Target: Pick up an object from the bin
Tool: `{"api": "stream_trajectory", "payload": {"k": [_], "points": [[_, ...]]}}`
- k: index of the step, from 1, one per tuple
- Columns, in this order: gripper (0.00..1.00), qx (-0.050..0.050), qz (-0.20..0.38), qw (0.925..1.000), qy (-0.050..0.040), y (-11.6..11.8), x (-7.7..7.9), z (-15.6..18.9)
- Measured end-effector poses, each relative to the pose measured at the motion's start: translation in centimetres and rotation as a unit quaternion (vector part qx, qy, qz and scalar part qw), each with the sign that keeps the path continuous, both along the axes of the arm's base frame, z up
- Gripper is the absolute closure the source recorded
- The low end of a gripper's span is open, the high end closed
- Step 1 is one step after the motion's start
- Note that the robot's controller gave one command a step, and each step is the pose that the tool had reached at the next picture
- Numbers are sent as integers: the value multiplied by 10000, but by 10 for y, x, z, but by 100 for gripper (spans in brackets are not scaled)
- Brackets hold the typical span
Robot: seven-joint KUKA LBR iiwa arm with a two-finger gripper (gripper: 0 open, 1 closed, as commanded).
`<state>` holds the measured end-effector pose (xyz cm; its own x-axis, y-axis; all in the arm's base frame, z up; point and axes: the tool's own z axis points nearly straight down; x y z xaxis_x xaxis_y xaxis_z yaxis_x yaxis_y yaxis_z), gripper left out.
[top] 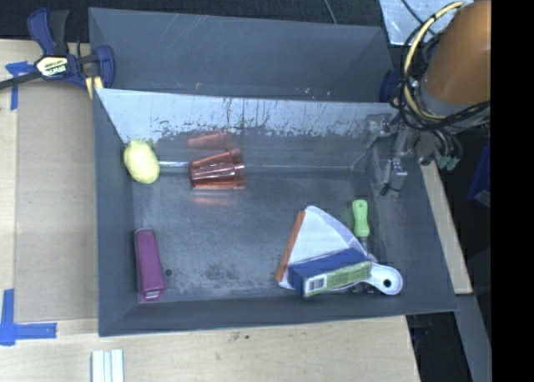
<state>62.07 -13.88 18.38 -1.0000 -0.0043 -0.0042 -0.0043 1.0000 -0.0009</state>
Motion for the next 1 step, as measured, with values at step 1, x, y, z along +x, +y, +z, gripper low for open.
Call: {"api": "stream_trajectory", "payload": {"k": [1], "points": [[0, 0, -3, 10000, -1, 0, 0, 0]]}}
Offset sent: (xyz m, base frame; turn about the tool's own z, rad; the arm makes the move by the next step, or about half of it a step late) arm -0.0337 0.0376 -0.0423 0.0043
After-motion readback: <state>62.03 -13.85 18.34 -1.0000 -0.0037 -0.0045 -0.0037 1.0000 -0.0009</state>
